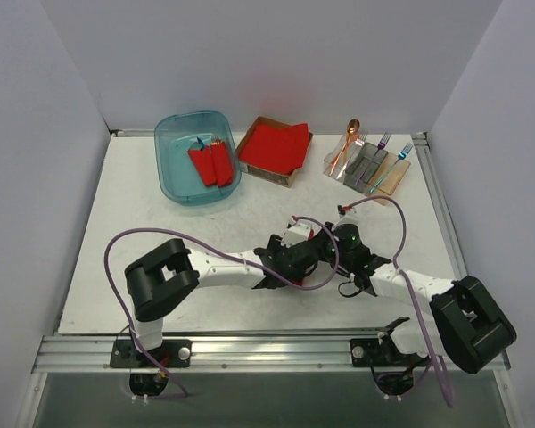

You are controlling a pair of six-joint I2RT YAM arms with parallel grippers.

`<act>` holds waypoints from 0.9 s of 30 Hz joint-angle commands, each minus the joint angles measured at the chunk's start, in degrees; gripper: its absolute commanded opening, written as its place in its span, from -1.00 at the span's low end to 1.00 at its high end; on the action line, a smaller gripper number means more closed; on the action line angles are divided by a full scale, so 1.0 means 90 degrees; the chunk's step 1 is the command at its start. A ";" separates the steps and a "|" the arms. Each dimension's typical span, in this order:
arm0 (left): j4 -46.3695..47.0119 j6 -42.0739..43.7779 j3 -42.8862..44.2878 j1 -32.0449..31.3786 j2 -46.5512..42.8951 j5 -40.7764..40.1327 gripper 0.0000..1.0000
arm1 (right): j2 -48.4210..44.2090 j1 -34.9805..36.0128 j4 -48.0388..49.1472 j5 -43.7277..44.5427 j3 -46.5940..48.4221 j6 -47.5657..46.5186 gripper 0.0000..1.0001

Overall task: Place the utensils on the paper napkin and roll it up
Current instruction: Adjust the napkin at the center of the board.

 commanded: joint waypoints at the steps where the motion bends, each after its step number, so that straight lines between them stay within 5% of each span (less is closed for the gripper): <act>1: -0.0324 -0.0215 0.0218 0.0079 0.0142 -0.0006 0.45 | -0.0424 -0.0007 -0.0110 0.0199 0.0223 0.0041 -1.00; 27: 0.0086 0.0312 0.0306 -0.0087 -0.0512 0.0033 0.76 | -0.0268 0.0091 -0.0052 0.0258 0.0145 0.0109 -1.00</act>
